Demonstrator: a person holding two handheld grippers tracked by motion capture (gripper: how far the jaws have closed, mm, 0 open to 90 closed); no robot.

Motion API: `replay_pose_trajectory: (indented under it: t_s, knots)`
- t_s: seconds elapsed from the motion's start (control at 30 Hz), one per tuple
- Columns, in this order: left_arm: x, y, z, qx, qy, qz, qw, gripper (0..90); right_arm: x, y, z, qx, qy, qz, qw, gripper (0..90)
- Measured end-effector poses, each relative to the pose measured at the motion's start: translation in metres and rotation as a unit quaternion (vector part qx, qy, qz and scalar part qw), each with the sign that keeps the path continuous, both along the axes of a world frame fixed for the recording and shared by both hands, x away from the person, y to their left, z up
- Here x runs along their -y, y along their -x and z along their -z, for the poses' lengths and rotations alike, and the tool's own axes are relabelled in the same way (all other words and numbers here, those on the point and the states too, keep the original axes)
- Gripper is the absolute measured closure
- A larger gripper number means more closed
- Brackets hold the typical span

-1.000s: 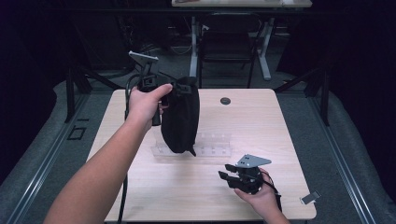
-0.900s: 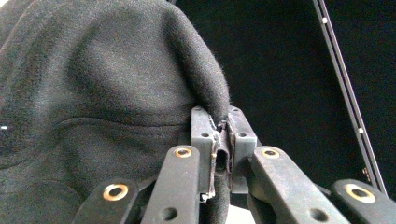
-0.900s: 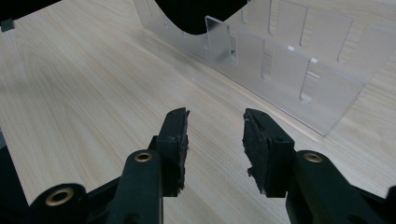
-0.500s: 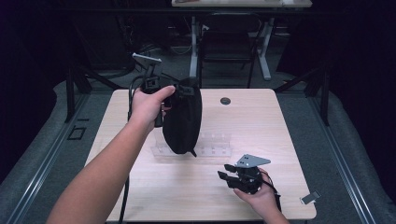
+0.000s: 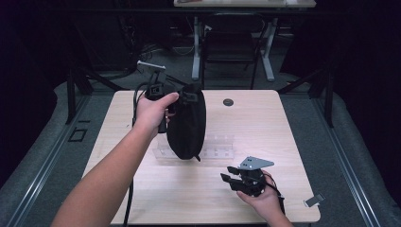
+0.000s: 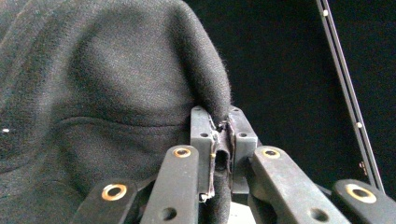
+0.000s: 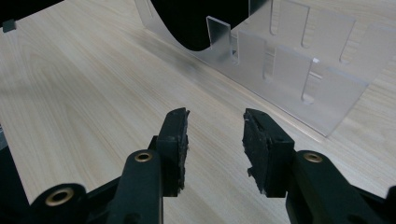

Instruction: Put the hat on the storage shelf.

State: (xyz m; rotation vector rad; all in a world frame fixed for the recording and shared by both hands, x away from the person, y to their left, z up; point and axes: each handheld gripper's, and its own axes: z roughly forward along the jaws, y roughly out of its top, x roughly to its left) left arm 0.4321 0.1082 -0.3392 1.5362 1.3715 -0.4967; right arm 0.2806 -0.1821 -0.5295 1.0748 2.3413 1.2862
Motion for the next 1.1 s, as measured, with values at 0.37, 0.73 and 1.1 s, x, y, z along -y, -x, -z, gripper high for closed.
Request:
replay_pose_trajectory:
  t_s: [0.37,0.73,1.1]
  knots:
    - [-0.004,0.0,0.011,-0.002,0.014,-0.002,0.9999,84.0,0.0,0.0,0.0,0.001,0.002,0.001,1.0,59.9]
    - [-0.002,0.008,0.001,0.023,0.002,-0.006,0.9997,62.4,0.0,0.0,0.0,0.001,0.0,0.002,1.0,60.0]
    - [-0.033,0.01,0.001,0.038,-0.019,-0.026,0.9988,59.6,0.001,0.0,0.0,0.0,0.001,0.004,1.0,59.9]
